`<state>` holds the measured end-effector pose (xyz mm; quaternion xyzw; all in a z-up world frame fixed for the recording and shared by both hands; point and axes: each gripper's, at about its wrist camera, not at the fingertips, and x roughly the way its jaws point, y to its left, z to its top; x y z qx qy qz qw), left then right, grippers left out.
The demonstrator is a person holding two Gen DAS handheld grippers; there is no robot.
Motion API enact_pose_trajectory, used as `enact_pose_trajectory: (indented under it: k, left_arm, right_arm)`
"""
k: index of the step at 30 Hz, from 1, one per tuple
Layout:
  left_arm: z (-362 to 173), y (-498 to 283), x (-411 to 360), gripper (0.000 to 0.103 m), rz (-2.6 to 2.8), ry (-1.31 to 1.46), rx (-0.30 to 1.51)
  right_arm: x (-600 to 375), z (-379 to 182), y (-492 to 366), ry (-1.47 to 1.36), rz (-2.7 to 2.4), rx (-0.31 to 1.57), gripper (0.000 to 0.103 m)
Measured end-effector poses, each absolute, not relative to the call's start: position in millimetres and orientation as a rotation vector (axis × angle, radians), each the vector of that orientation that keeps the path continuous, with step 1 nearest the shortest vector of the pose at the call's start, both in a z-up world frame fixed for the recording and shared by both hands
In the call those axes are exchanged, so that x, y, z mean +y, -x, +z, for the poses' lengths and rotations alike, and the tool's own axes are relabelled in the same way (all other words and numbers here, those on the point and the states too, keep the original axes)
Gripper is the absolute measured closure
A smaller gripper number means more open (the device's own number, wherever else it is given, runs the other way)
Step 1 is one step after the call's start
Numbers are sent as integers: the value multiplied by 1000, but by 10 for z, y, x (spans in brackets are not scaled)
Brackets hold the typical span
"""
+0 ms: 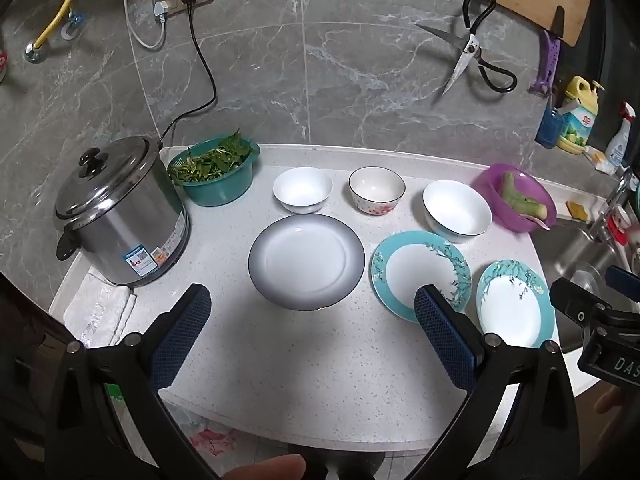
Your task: Organize plates and bowls
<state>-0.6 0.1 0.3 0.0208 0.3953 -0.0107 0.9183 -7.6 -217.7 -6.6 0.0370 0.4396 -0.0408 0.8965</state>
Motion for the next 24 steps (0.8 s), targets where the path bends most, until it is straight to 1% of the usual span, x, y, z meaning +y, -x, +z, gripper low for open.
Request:
enact_pose_trajectory:
  k: [24]
  left_arm:
    - [-8,-13,-24,0,-24,-45,823]
  right_arm:
    - [-2180,-80,38,-71,-88,906,0]
